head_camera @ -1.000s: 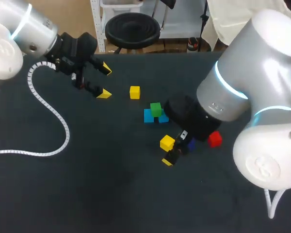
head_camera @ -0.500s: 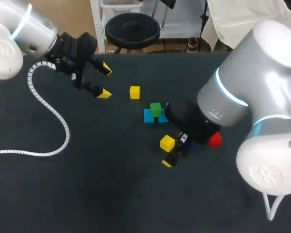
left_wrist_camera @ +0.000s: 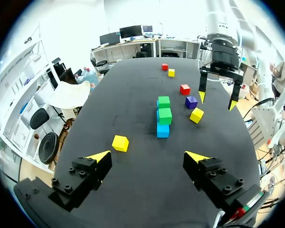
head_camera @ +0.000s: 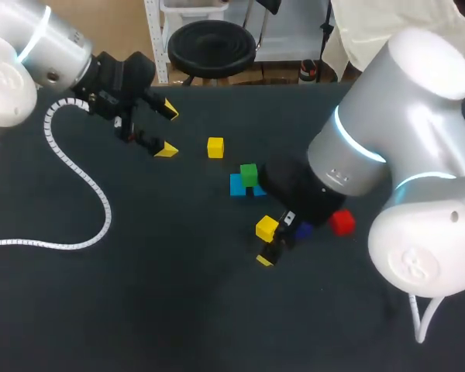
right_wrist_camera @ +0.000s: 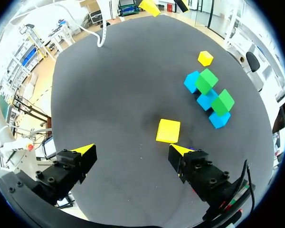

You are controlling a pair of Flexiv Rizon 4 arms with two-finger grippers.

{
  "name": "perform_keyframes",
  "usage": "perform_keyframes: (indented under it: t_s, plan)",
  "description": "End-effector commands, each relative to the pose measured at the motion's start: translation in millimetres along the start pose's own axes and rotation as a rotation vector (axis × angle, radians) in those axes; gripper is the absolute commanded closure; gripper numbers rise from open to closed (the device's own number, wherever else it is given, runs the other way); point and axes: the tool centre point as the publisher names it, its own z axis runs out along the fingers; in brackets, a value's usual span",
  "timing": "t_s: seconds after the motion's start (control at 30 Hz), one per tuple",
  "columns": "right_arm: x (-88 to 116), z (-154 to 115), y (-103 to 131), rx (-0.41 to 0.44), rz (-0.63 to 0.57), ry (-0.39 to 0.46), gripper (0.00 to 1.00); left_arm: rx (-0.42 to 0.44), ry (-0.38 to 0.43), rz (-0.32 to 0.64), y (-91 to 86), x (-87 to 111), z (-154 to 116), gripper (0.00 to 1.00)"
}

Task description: Place the blue cubes, place green cubes on the blue cubes, place the yellow cubes on the green cubes, then place the red cubes on the yellow cubes, and place purple cube on the red cubes.

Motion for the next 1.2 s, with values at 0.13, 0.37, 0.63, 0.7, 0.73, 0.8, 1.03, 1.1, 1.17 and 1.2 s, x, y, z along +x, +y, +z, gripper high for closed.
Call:
perform_keyframes:
  t_s: [0.13, 0.37, 0.63, 0.7, 0.73, 0.8, 1.03, 1.1, 1.17, 1.2]
  plan:
    - [-2.0, 4.4, -6.9, -0.007, 0.000, 0.017, 0.00, 0.002, 0.001, 0.001, 1.1, 0.3, -0.2, 0.00]
    - [1.3, 6.6, -7.8, -0.011, 0.001, 0.019, 0.00, 0.002, 0.001, 0.001, 1.1, 0.3, -0.2, 0.00]
    - [2.8, 8.5, -10.0, -0.011, -0.002, 0.032, 0.02, 0.002, 0.001, 0.001, 1.1, 0.3, -0.2, 0.00]
    - [1.8, 9.5, -10.6, -0.010, -0.005, 0.039, 0.12, 0.002, 0.001, 0.001, 1.1, 0.3, -0.2, 0.00]
    - [1.3, 10.1, -10.7, -0.010, -0.007, 0.041, 0.18, 0.002, 0.001, 0.001, 1.1, 0.3, -0.2, 0.00]
    - [0.4, 11.5, -11.0, -0.011, -0.011, 0.045, 0.51, 0.002, 0.001, 0.001, 1.1, 0.3, -0.2, 0.00]
    - [0.1, 16.4, -13.2, -0.019, -0.014, 0.051, 0.55, 0.002, 0.001, 0.001, 1.1, 0.3, -0.2, 0.00]
    - [0.9, 17.2, -13.5, -0.022, -0.010, 0.054, 0.53, 0.002, 0.001, 0.001, 1.1, 0.3, -0.2, 0.00]
    - [1.7, 15.2, -11.5, -0.013, -0.004, 0.054, 0.13, 0.002, 0.001, 0.001, 1.1, 0.3, -0.2, 0.00]
    - [1.9, 13.6, -10.4, -0.009, -0.003, 0.054, 0.00, 0.002, 0.001, 0.001, 1.1, 0.3, -0.2, 0.00]
